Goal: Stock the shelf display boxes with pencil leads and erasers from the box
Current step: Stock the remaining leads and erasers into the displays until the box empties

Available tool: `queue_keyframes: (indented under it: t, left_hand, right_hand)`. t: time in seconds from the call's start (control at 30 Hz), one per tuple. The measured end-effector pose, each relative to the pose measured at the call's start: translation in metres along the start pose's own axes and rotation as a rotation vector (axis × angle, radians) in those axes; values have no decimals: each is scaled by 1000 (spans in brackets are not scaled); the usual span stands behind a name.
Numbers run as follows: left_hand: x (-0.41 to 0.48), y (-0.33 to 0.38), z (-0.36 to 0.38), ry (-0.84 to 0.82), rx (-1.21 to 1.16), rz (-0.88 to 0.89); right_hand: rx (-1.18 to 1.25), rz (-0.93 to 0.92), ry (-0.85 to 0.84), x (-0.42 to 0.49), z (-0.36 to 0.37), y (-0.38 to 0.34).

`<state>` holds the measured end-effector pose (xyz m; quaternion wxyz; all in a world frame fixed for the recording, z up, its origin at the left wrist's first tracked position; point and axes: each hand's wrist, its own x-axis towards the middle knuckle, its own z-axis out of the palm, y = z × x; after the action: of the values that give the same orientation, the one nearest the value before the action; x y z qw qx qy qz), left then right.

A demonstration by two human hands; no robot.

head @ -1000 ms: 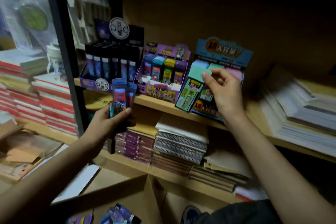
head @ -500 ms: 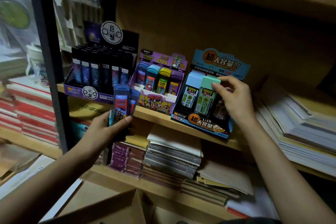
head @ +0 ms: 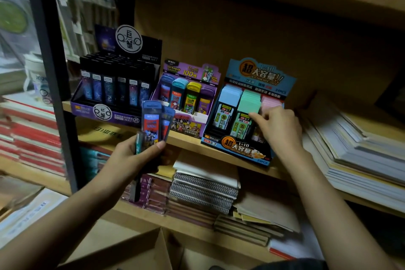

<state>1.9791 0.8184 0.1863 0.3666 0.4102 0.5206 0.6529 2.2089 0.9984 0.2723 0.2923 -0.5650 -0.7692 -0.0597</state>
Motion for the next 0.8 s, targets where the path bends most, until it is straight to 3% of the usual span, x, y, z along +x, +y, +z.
queue_keyframes:
  t: [0.1,0.23,0.3,0.6,0.7,0.8]
  left_hand:
    - [-2,6,3,-24,-26,1]
    - [-6,12,5,-74,-56,-16]
    - [-9,12,3,-103,-39,-41]
    - [-12,26,-41,-27,44,-37]
    - [-10,33,-63,60,58,-9]
    - [-12,36,-80,141,112,9]
  right_hand:
    - [40,-109,74,-16,-11,-17]
    - [810,-140,-308,-50,-8,-79]
    - [1006,-101,-488,-63,4,-106]
    - [1372,-56,-829,-51,28,-160]
    - [1463,-21,-781,-34,25,-171]
    - [1405,-34,-516,-7,20,-177]
